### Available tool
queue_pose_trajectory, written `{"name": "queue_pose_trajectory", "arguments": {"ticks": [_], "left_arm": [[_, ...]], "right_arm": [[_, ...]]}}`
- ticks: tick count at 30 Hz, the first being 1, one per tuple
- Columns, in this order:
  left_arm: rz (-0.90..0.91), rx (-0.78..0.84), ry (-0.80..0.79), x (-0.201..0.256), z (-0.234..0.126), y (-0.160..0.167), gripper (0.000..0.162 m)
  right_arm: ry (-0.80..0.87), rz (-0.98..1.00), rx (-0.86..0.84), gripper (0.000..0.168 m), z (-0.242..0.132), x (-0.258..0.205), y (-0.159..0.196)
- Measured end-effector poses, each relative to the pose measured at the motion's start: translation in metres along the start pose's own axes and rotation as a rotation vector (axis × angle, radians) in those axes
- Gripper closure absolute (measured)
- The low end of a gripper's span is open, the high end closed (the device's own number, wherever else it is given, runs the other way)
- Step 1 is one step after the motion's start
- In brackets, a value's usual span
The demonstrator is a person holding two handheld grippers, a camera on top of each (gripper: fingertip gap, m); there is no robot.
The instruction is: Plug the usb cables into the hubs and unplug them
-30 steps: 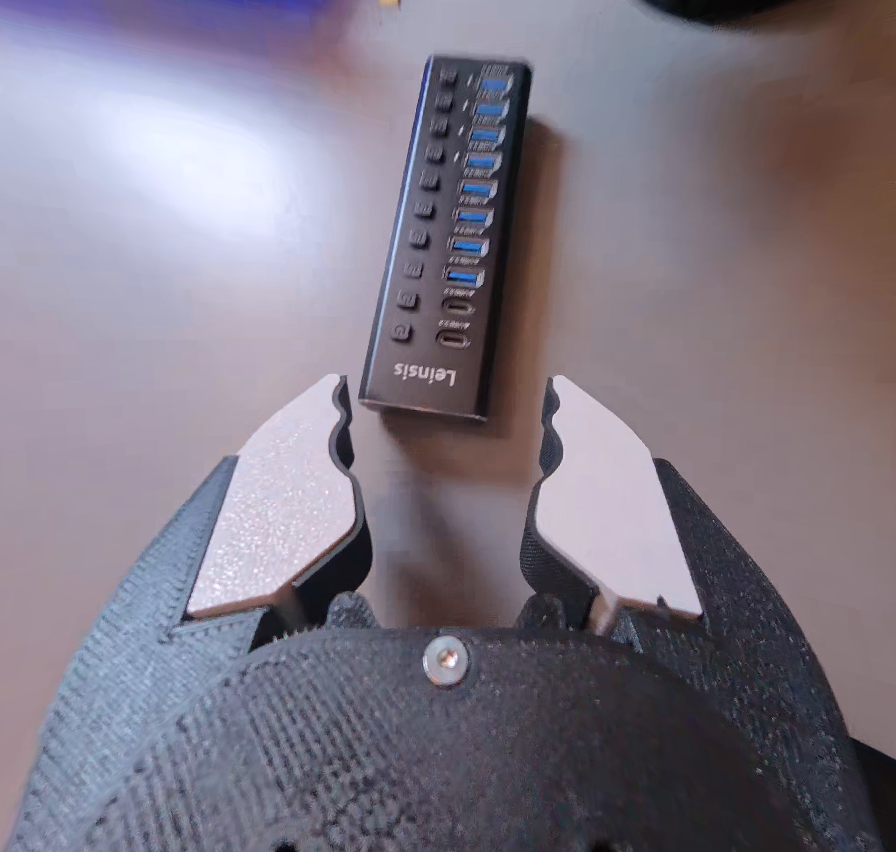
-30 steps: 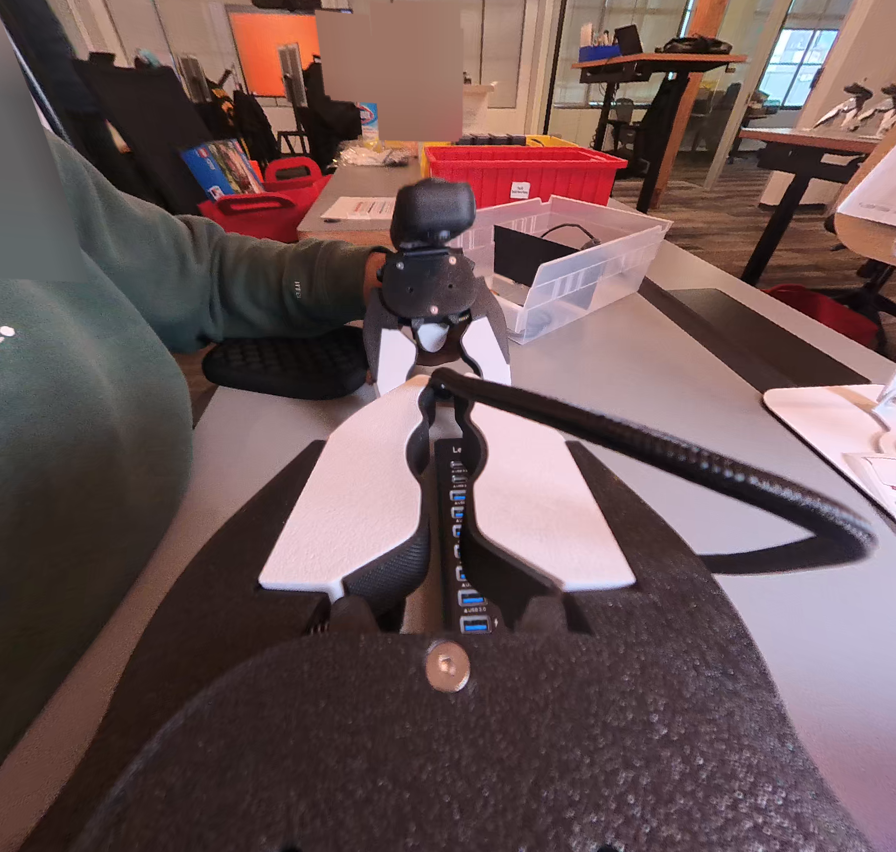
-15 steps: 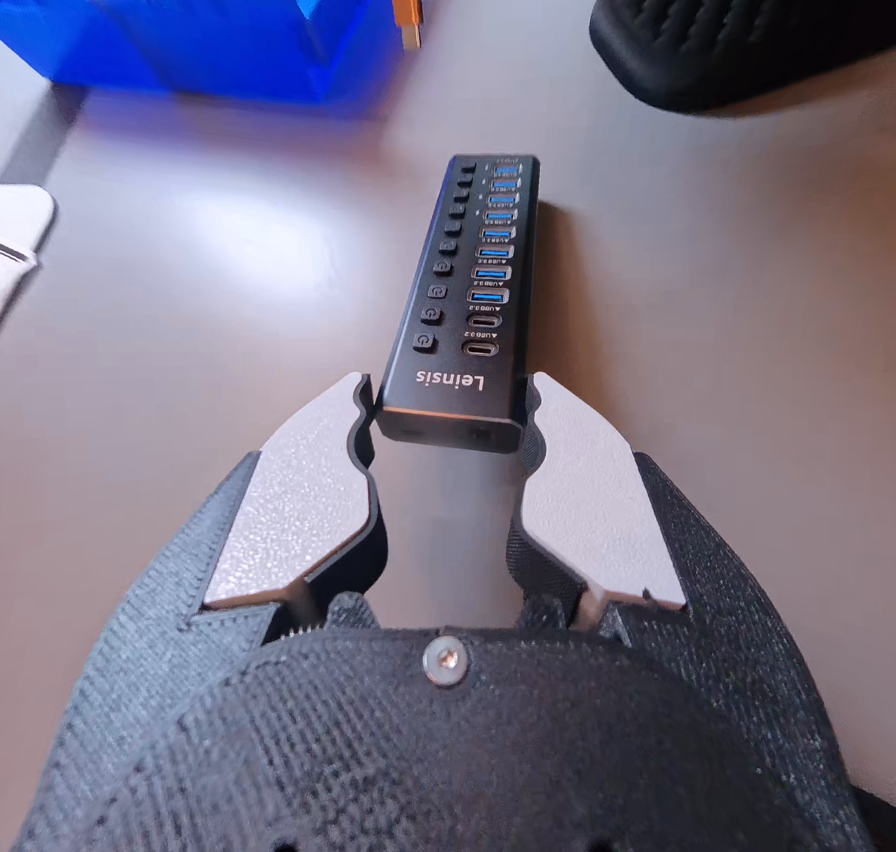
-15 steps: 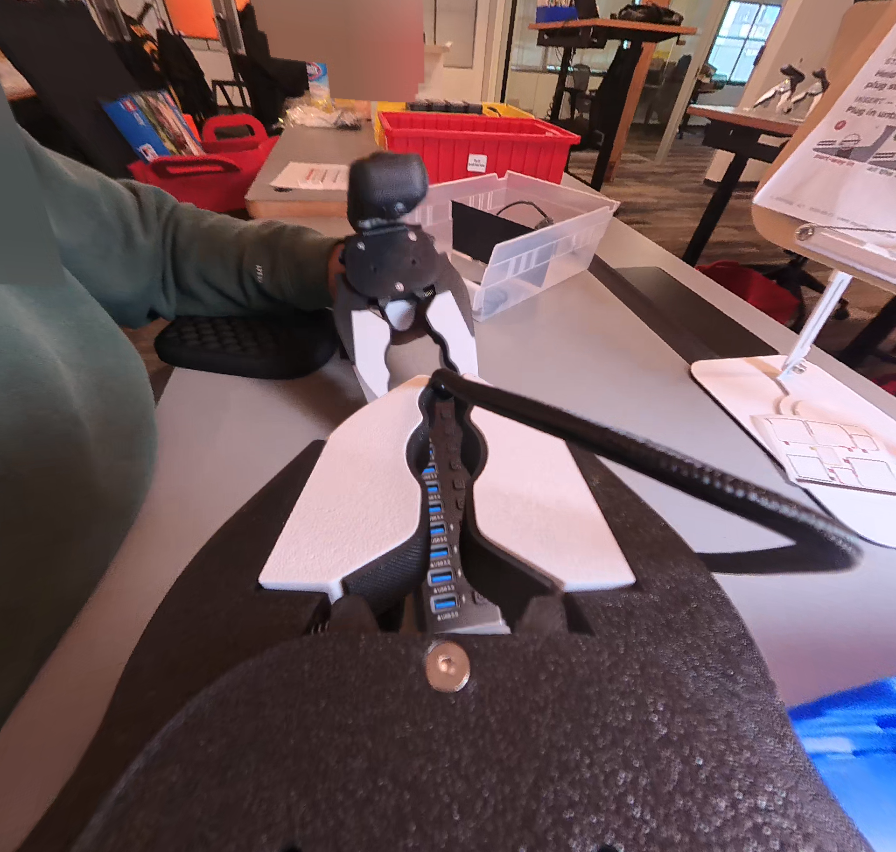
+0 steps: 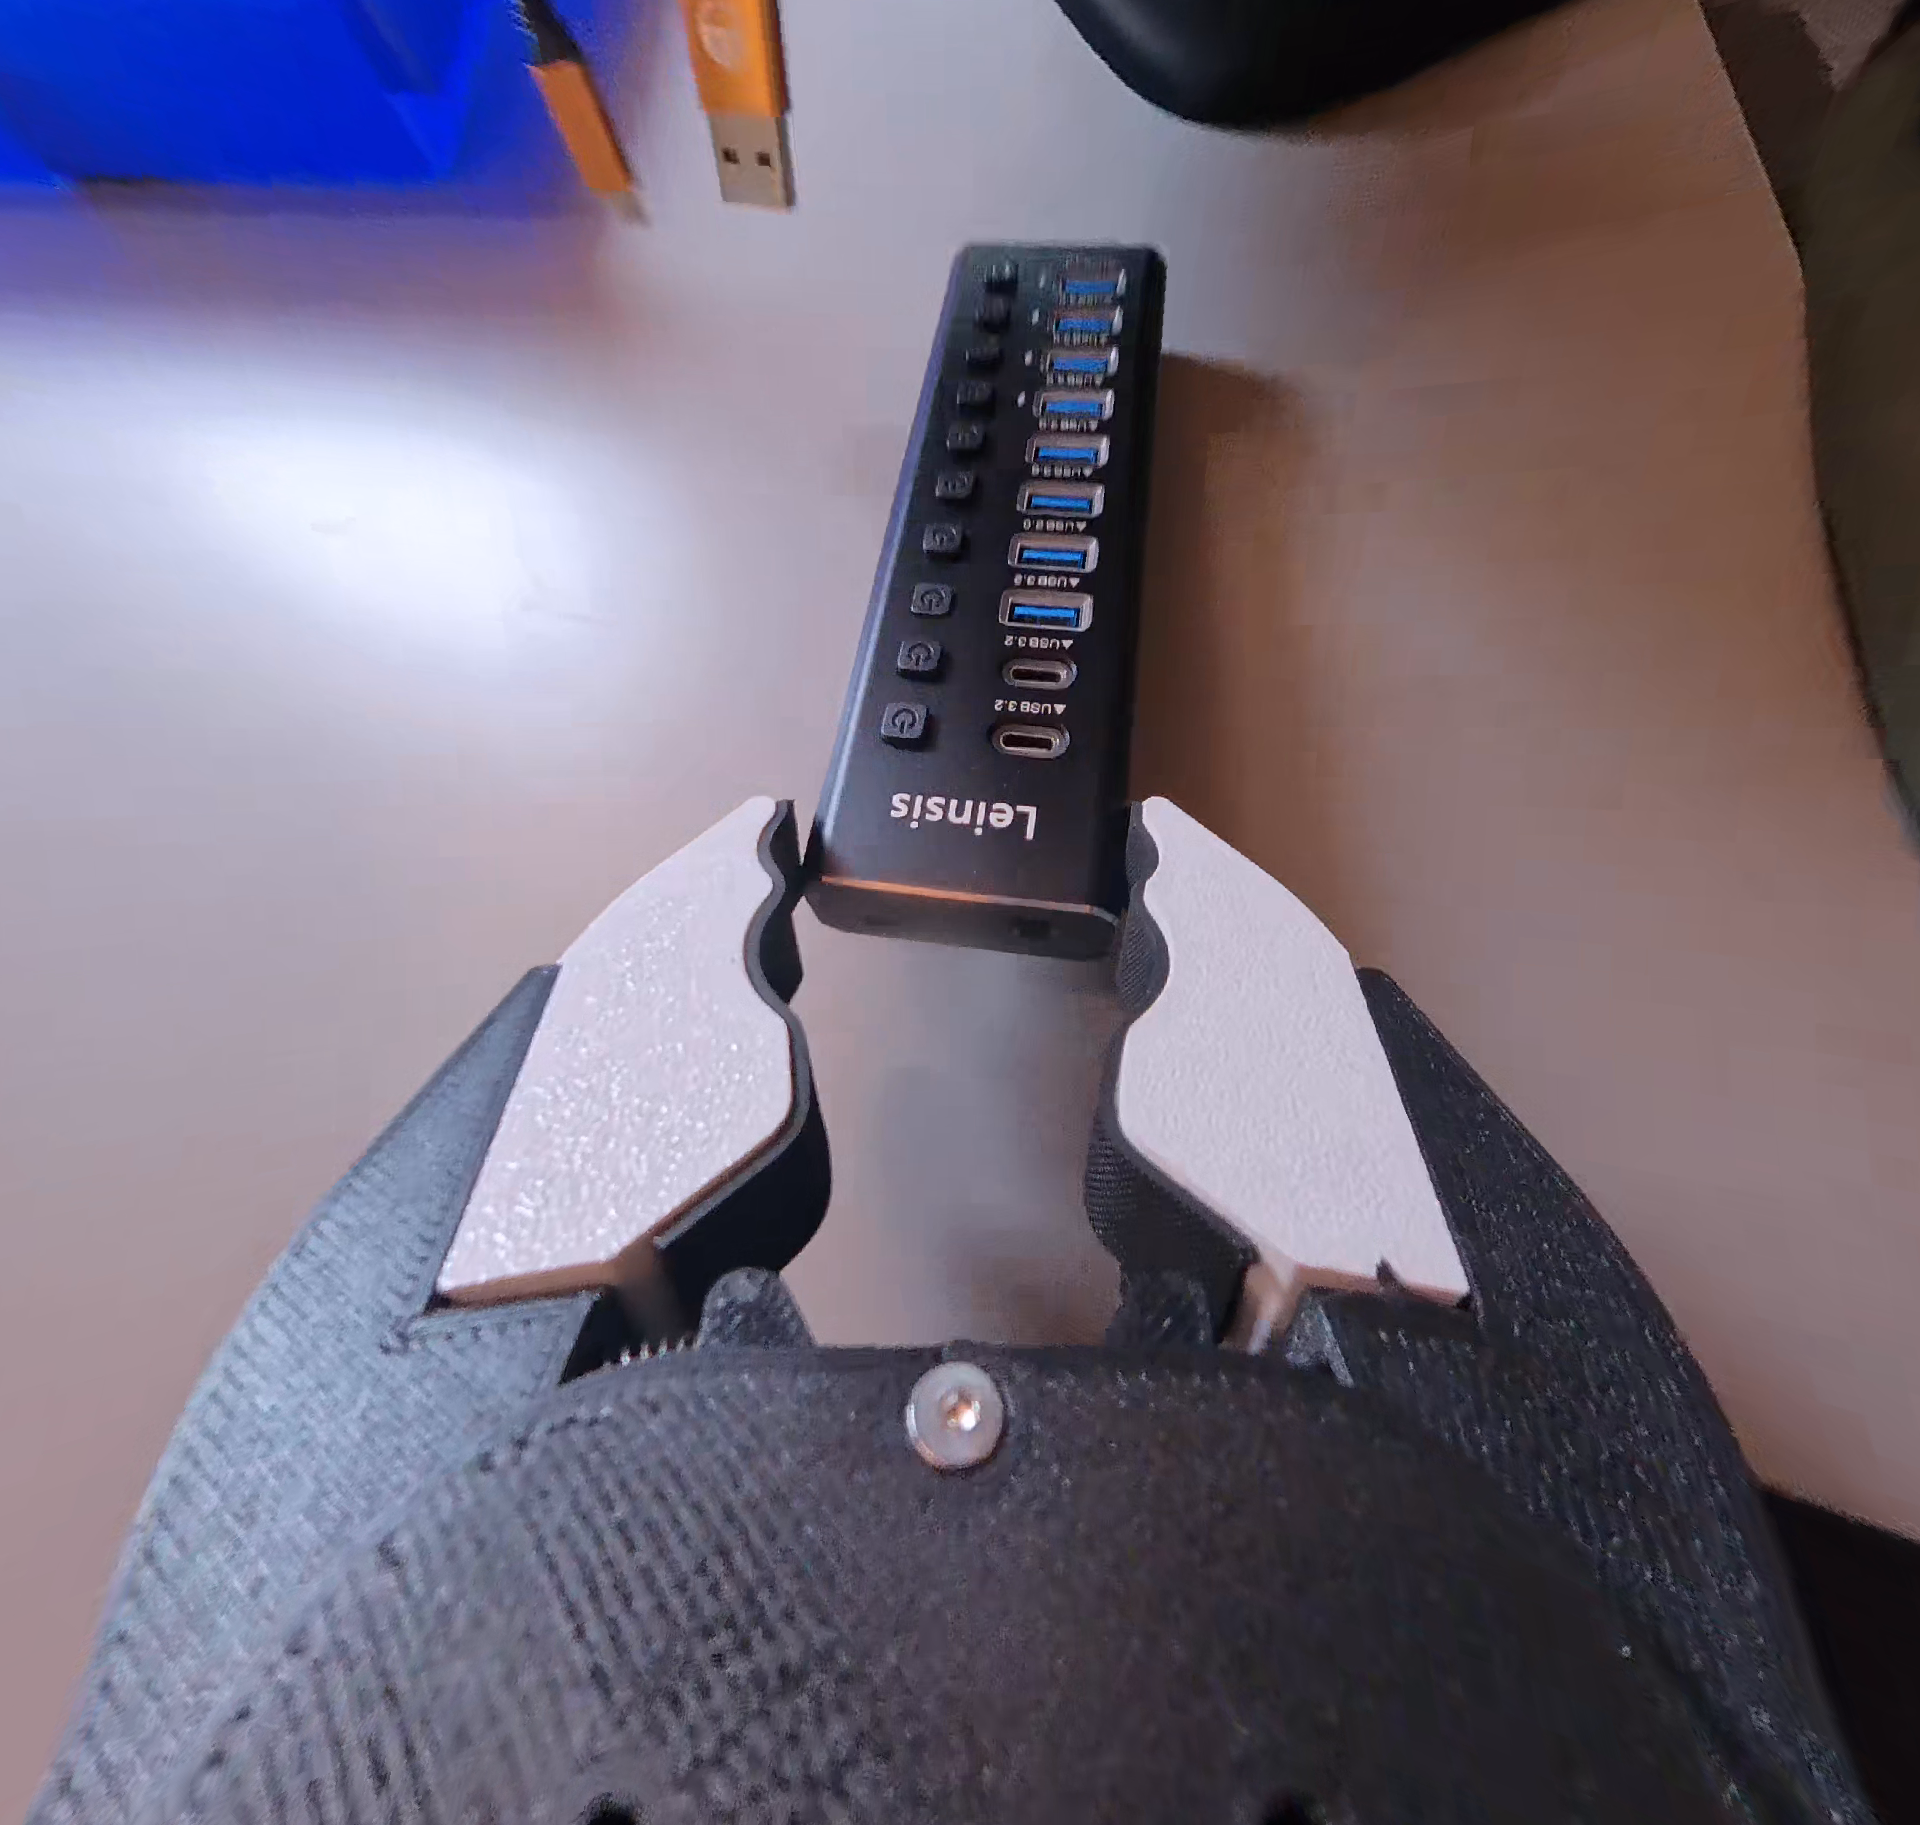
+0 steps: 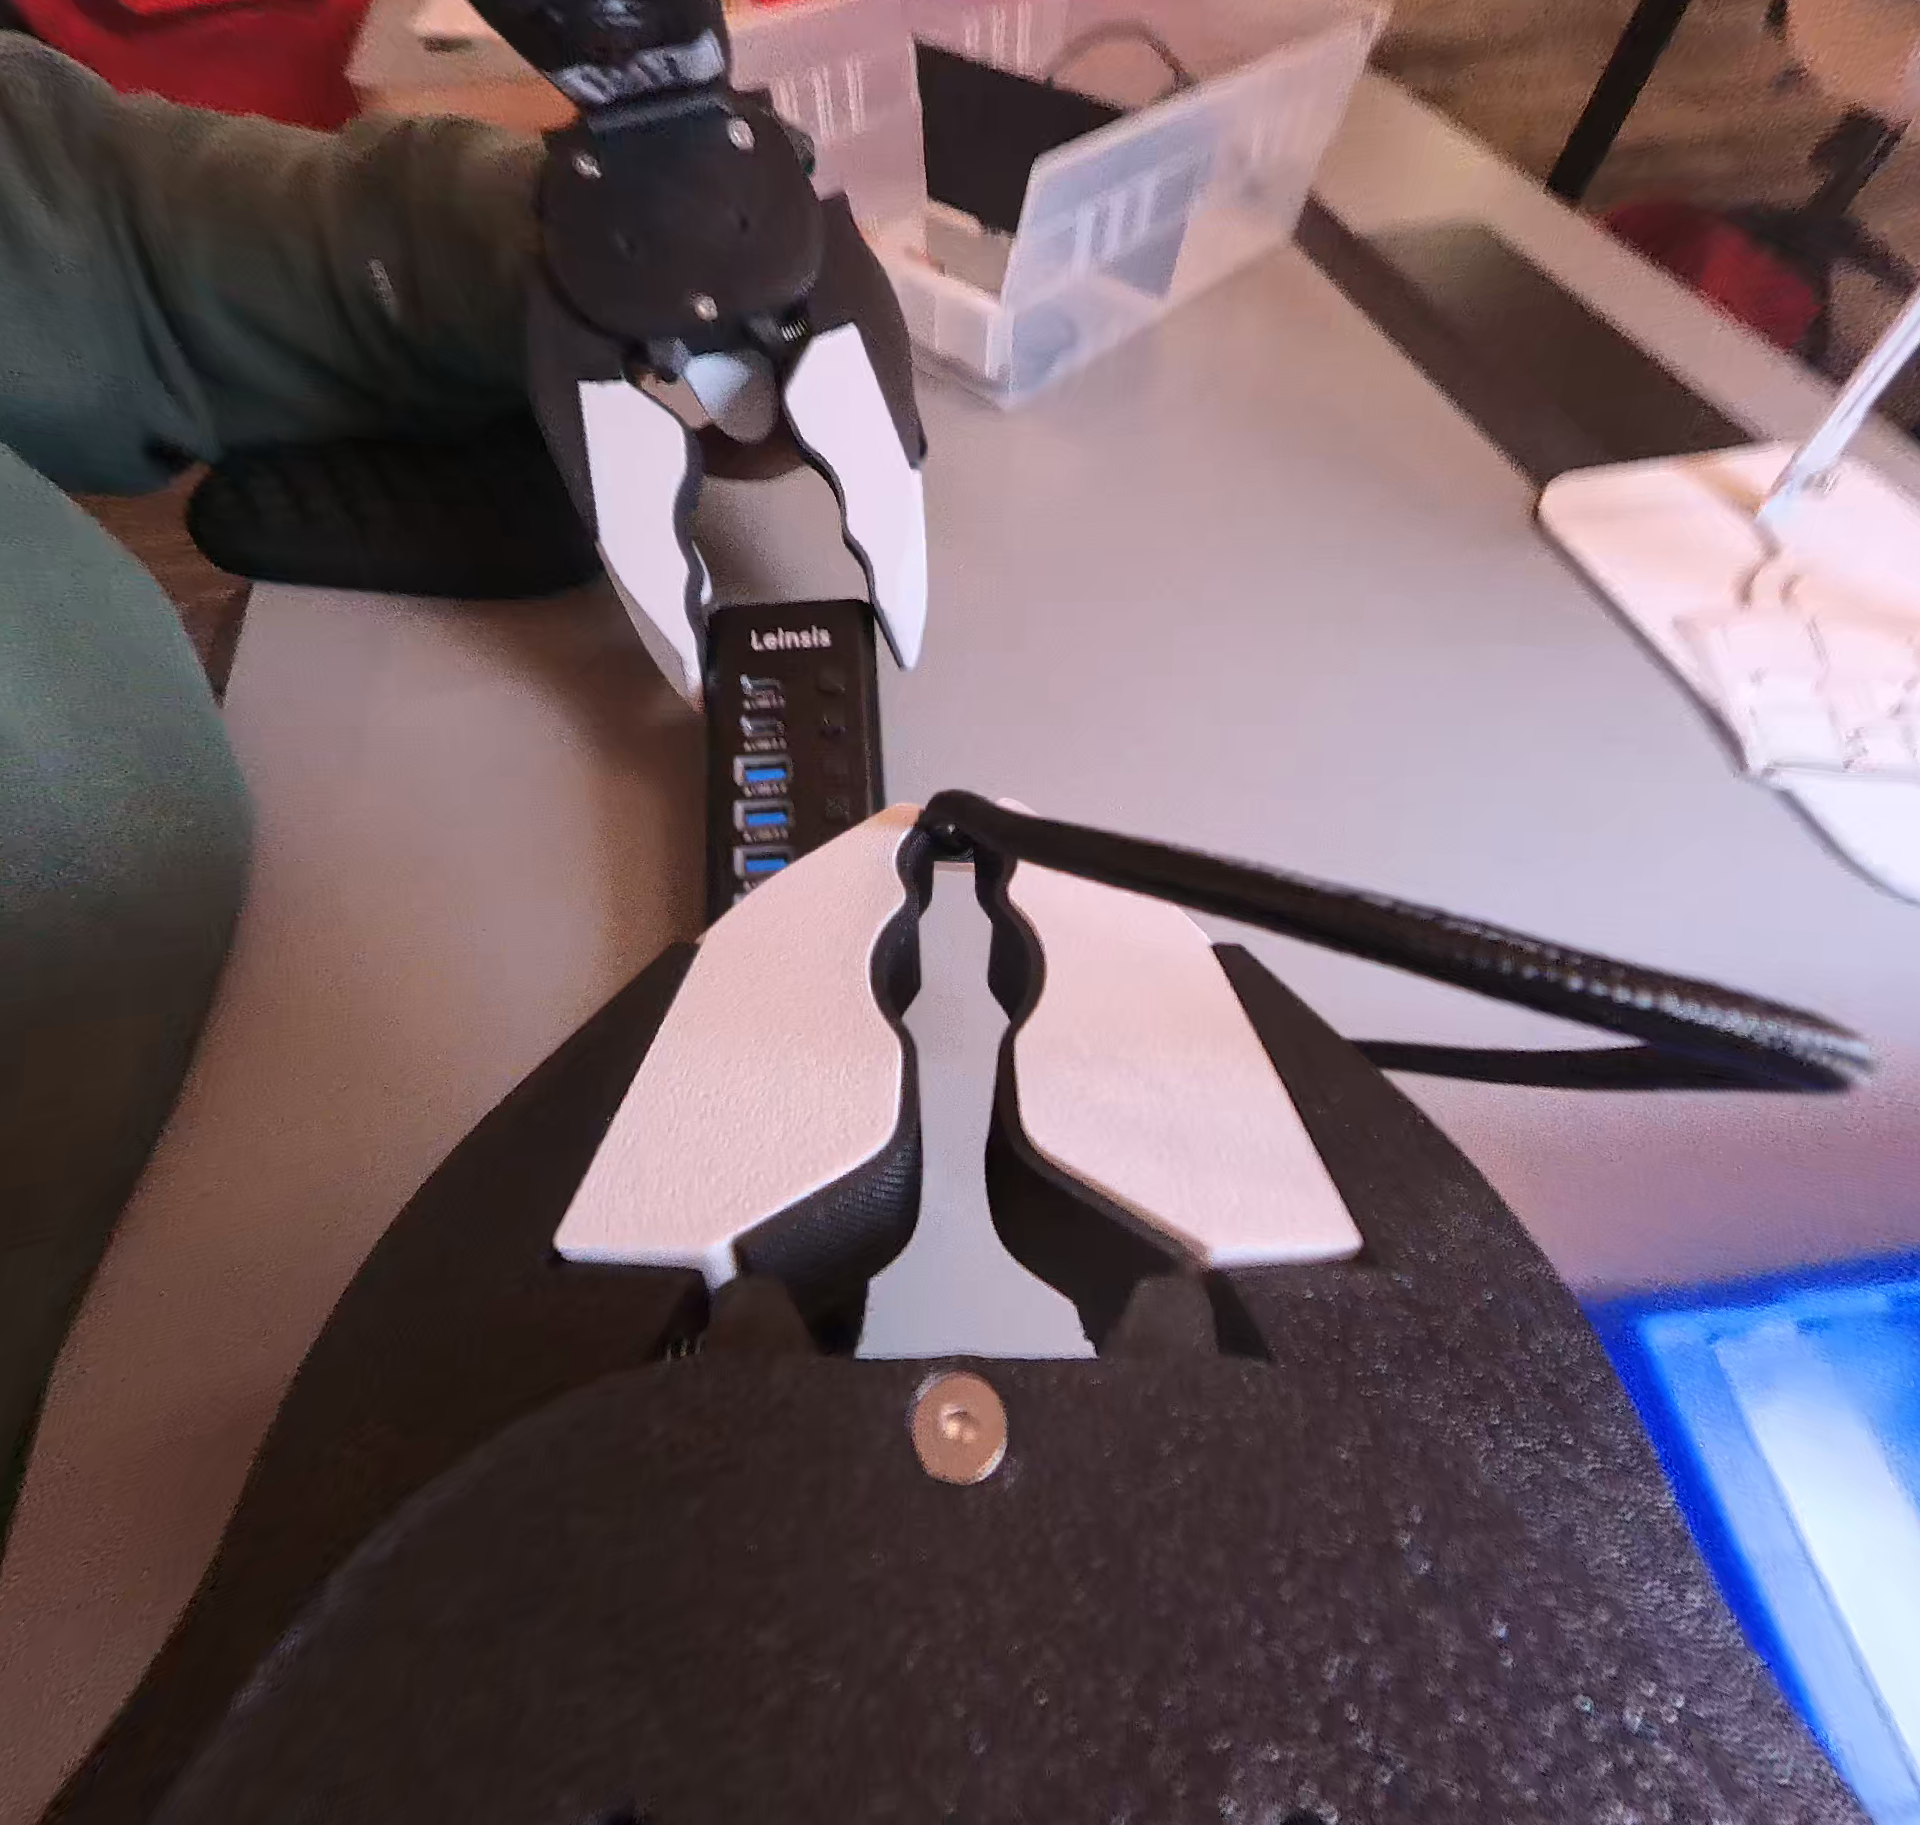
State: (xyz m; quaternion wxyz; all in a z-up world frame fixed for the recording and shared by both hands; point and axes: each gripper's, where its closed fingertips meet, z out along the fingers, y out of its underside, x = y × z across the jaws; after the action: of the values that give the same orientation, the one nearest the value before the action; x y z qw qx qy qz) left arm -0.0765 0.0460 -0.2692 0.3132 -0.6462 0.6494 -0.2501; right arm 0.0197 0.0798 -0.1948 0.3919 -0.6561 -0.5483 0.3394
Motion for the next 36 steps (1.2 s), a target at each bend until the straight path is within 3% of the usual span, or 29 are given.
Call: {"name": "queue_pose_trajectory", "arguments": {"ticks": [5, 13, 18, 22, 24, 26, 28, 32, 36], "left_arm": [[0.019, -0.014, 0.117, 0.016, 0.007, 0.009, 0.102], [0.053, 0.013, 0.074, 0.012, 0.000, 0.003, 0.102], [0.055, 0.026, 0.051, 0.008, -0.007, 0.000, 0.102], [0.064, 0.032, 0.044, 0.007, -0.009, -0.004, 0.102], [0.070, 0.038, 0.044, 0.007, -0.011, -0.006, 0.102], [0.075, 0.053, 0.044, 0.007, -0.012, -0.011, 0.102], [0.090, 0.064, 0.040, 0.008, -0.014, -0.018, 0.102], [0.110, 0.080, 0.020, 0.012, -0.018, -0.029, 0.102], [0.101, 0.096, -0.007, 0.014, -0.024, -0.034, 0.102]], "right_arm": [[-0.034, 0.183, -0.173, 0.160, 0.001, 0.009, 0.045], [-0.074, 0.297, -0.330, 0.158, -0.002, 0.010, 0.085], [0.141, 0.234, -0.589, 0.120, -0.062, 0.017, 0.129], [0.414, 0.258, -0.513, 0.113, -0.133, 0.022, 0.120], [0.479, 0.207, -0.467, 0.107, -0.148, 0.014, 0.104], [0.362, 0.069, -0.366, 0.103, -0.118, -0.014, 0.068], [0.194, -0.058, -0.347, 0.094, -0.063, -0.048, 0.047], [0.081, -0.270, -0.480, 0.072, 0.036, -0.062, 0.064], [-0.027, -0.218, -0.484, 0.102, 0.071, -0.060, 0.069]]}}
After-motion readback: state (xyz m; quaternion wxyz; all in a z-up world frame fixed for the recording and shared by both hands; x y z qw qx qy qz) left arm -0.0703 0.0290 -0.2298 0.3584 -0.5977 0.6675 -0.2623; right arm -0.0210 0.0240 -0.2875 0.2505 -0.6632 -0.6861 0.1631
